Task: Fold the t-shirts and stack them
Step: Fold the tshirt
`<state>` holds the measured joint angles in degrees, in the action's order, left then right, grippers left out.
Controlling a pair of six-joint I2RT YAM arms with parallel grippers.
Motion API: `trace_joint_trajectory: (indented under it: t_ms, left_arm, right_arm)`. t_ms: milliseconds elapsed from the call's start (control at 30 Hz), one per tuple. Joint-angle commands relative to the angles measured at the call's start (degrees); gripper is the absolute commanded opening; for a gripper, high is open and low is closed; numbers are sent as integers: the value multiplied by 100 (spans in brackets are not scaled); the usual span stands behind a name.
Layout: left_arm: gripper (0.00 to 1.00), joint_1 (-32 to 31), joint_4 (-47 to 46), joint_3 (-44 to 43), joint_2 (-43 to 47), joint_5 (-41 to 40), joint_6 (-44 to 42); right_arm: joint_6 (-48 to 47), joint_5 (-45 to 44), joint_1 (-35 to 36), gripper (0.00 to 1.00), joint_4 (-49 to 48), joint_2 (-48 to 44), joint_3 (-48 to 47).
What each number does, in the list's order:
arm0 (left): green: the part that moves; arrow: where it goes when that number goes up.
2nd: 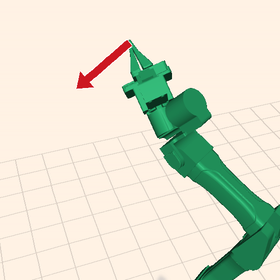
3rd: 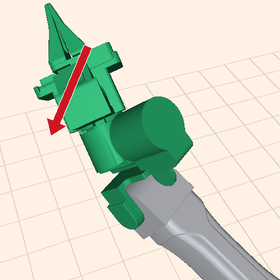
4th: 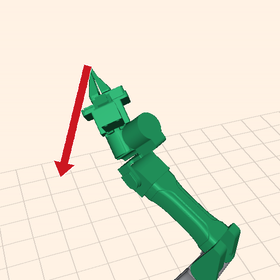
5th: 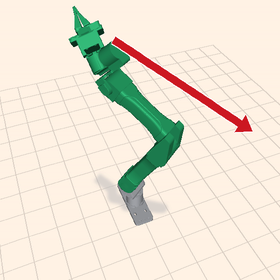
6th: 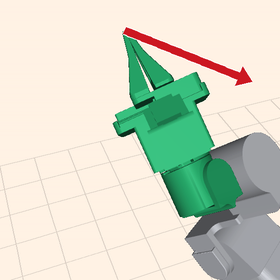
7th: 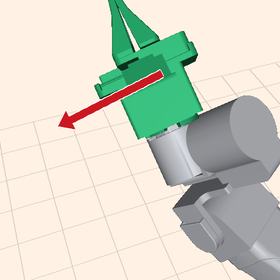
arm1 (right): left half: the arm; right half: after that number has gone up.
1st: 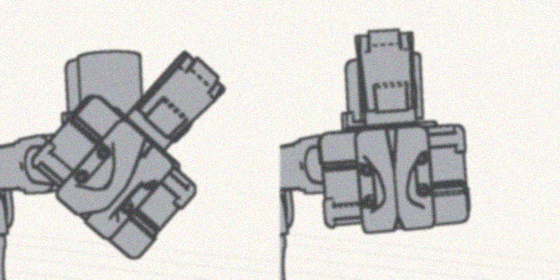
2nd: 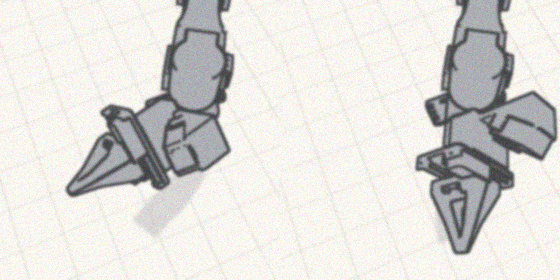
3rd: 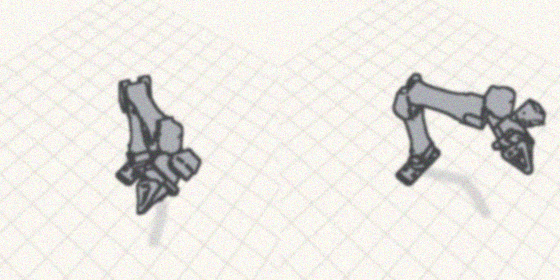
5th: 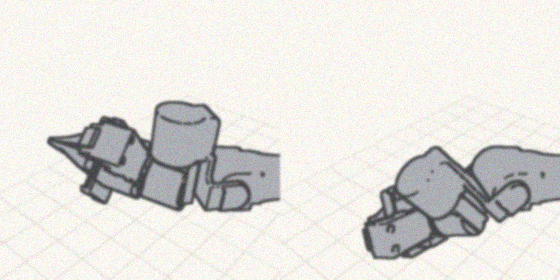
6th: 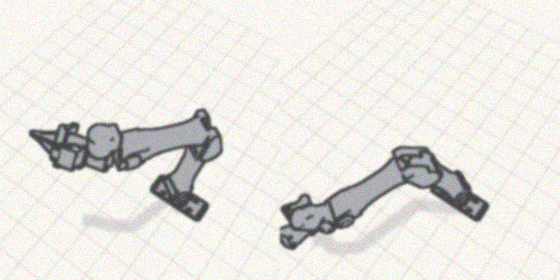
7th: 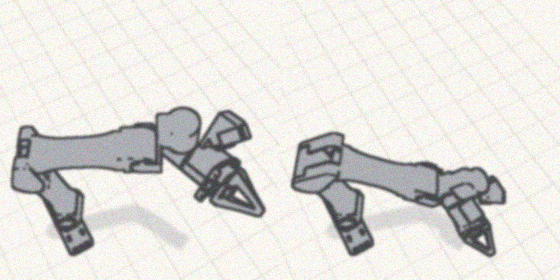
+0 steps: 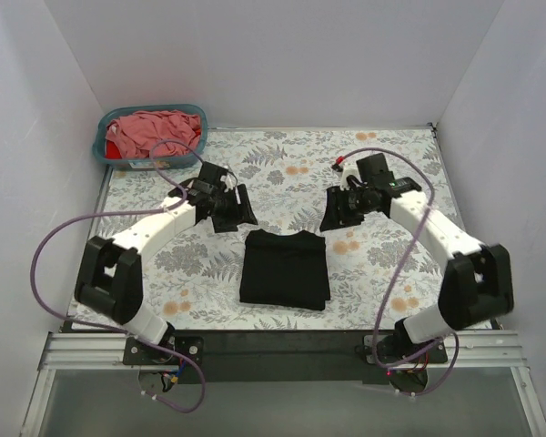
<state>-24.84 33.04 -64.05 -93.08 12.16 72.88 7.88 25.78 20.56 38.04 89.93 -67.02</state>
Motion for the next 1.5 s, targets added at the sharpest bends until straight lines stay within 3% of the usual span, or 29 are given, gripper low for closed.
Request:
trace_joint_trajectory:
  t_ms: [0,67,200,267,433,633,867,1100,1233,1267,1400,1467]
  left_arm:
    - [64,23,-384,303,1185,57,50]
    - [62,-29,-770,603,1686,556,112]
    - [43,-388,-1377,1298,1881,1172,156]
    - [28,-521,-1554,1569,1706,1297,86]
    - [14,-583,-2380,1896,1188,1237,77]
    - [4,-154,-2609,1317,55,1174,112]
    - [4,93,-2750,860,-1149,1227,182]
    - [8,427,-2812,456,-1845,1411,253]
    - [21,427,-2689,218,-1522,1499,253]
    - [30,427,-2654,209,-1381,1491,270]
    - [52,401,-2495,419,-206,1447,410]
    - [53,331,-2425,568,262,1429,498]
  right_arm:
    - [407,198,-34,50,-1200,-1202,592]
    - [618,793,-25,50,-1692,-1547,1023]
    - [943,1850,45,49,-2956,-1558,1997]
    - [961,2123,176,48,-3267,-1496,2245]
    - [786,2274,203,45,-3751,-996,2598]
    - [811,2080,-104,44,-4375,-109,2431]
    - [986,2238,-674,43,-4753,1419,1922]
    - [1365,2335,-1098,43,-4973,2090,1263]
    - [1629,2528,-1089,45,-4973,1696,1121]
    - [1690,2581,-1080,45,-4973,1390,1182]
    - [1910,2677,-887,47,-4973,545,1683]
    - [2050,2748,-677,48,-4982,72,2077]
